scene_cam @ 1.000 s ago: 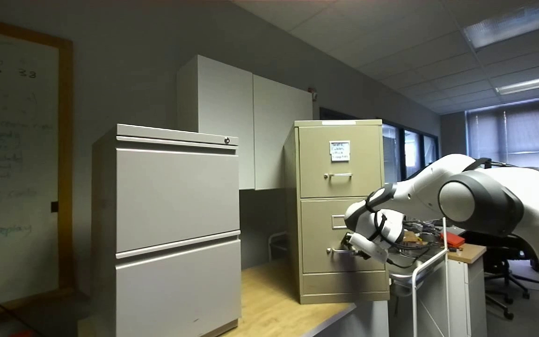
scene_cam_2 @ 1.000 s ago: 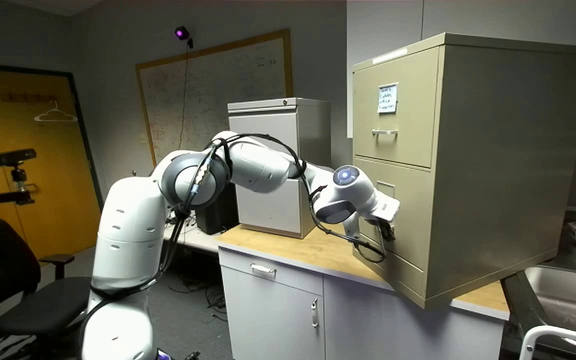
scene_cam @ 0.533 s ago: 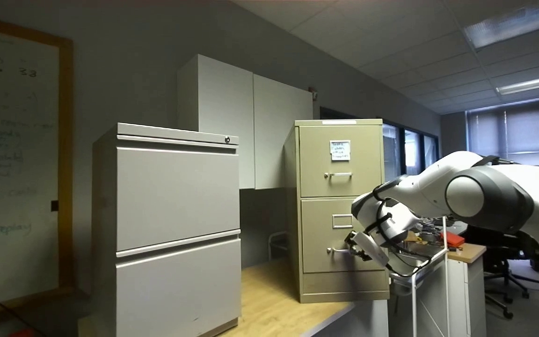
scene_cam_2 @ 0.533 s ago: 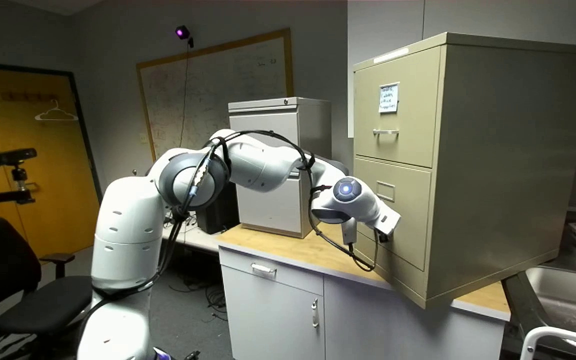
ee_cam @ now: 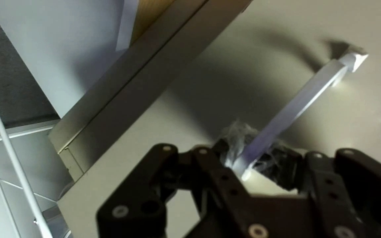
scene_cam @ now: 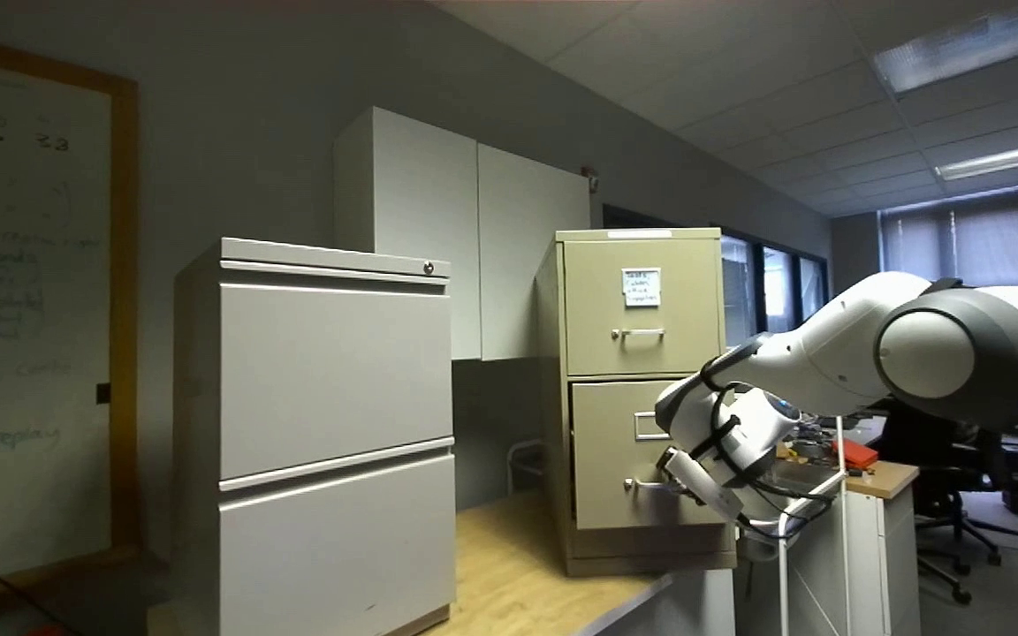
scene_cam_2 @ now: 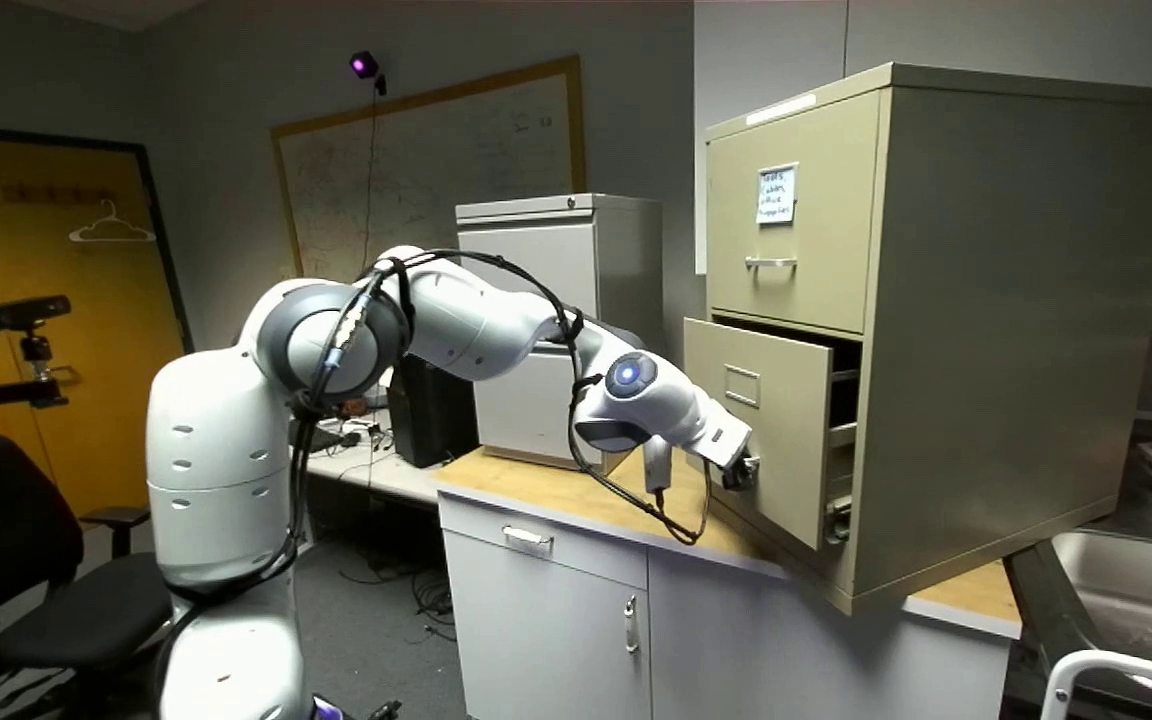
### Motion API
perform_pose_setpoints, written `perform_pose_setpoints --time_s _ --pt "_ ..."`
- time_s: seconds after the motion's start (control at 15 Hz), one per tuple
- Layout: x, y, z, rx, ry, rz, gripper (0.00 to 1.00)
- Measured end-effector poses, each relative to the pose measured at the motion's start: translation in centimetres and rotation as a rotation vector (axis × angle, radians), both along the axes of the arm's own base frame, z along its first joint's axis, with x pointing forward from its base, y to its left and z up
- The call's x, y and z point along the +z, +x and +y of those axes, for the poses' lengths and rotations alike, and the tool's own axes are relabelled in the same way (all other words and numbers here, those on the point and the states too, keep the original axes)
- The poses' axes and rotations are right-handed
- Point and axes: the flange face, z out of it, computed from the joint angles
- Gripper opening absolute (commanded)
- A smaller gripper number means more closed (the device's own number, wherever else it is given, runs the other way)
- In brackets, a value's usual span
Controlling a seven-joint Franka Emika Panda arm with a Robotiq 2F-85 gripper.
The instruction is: Open the bottom drawer of the file cabinet on the right
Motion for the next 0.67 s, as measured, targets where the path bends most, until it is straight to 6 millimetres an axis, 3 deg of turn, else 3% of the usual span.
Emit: perform_pose_setpoints --time_s 0.33,0.67 --pt "0.3 -4.4 2.6 0.031 0.043 0.030 0.03" --pt "-0.1 -10.7 4.5 0.139 0.163 0.029 0.03"
